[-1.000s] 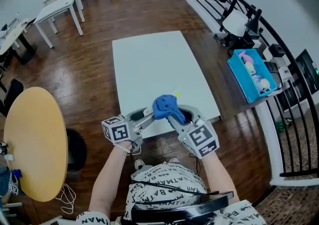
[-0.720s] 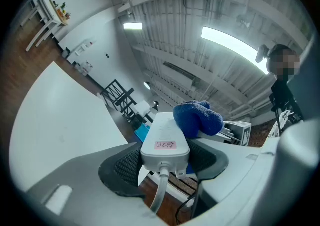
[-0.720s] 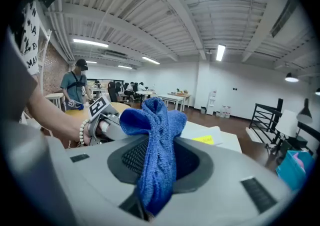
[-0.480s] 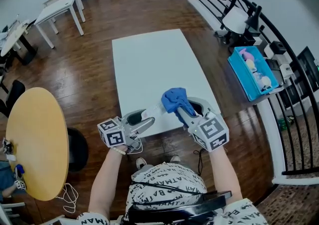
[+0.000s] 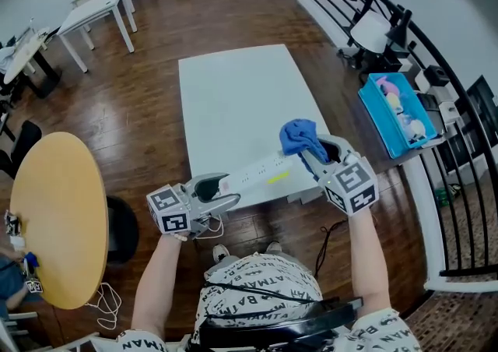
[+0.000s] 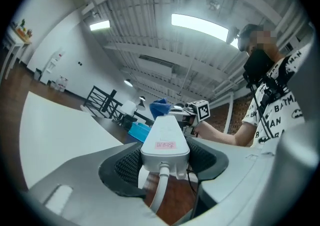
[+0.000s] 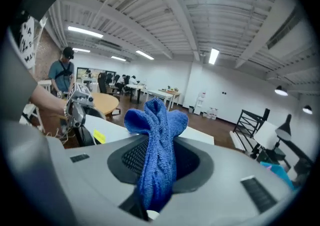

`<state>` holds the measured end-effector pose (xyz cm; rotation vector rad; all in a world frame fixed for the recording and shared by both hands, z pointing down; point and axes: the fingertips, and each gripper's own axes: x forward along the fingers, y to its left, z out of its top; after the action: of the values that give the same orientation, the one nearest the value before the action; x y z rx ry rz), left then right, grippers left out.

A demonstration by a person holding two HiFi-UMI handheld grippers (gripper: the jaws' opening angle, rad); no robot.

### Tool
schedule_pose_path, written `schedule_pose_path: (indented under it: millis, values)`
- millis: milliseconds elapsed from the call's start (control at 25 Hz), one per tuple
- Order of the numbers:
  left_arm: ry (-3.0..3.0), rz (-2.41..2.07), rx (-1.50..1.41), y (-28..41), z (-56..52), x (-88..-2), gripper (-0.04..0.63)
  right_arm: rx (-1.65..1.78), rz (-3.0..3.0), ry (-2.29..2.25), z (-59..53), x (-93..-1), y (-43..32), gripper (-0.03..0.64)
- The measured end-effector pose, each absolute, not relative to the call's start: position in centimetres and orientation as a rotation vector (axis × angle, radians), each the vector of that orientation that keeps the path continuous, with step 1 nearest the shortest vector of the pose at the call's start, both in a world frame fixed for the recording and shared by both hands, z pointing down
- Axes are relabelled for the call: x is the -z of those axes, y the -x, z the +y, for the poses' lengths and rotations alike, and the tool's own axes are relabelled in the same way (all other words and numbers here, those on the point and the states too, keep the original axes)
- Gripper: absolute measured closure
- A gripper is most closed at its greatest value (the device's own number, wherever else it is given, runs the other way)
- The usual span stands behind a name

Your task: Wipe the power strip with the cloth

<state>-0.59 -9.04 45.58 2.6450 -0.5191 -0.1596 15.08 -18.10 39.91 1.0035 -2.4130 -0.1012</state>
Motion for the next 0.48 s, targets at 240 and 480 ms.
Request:
schedule_pose_path:
  millis: [240, 480]
  values:
    - [-2.714, -0.719, 0.071, 0.8, -10.6, -45.9, 0.318, 0.218, -2.348, -0.82, -15.7, -41.3, -12.8, 0.495]
    - [-2.786, -0.667, -0.141, 0.3, -9.9, -46.7, 0.318, 0.178, -2.418, -0.674, -13.1, -41.0, -14.5, 0.495]
